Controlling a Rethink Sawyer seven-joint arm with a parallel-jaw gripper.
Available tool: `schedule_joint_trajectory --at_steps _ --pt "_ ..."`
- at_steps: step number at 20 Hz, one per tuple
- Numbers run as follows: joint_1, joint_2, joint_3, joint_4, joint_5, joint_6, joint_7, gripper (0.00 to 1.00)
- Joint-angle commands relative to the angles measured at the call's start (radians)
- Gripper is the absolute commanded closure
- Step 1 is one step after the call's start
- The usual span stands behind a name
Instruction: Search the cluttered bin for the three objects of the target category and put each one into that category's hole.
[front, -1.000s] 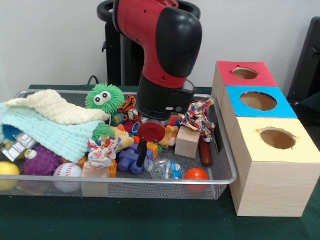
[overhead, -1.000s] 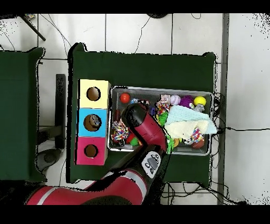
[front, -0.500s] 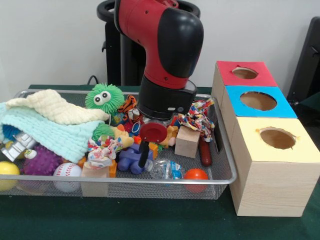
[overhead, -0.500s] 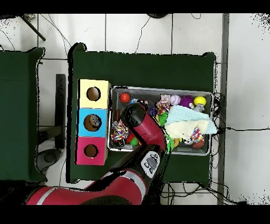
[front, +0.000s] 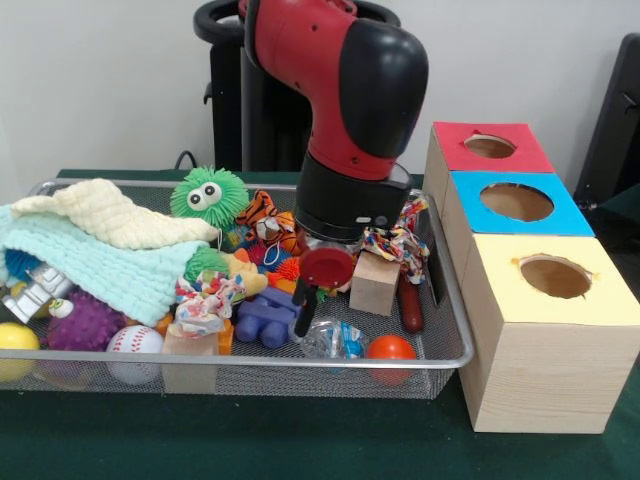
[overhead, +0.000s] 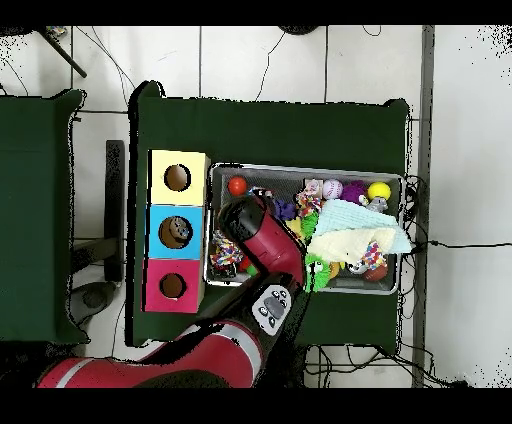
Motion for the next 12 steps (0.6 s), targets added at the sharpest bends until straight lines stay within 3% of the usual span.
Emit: schedule_joint_trajectory --at_steps 1,7,12 --pt "0.019 0.070 0.046 -0.077 -0.014 0.111 0.232 0.00" --pt "0.045 0.141 -0.031 -0.124 -0.018 0.090 0.223 0.00" --pt "0.030 0.191 -0.044 -0.161 -0.012 0.063 0.204 0.00"
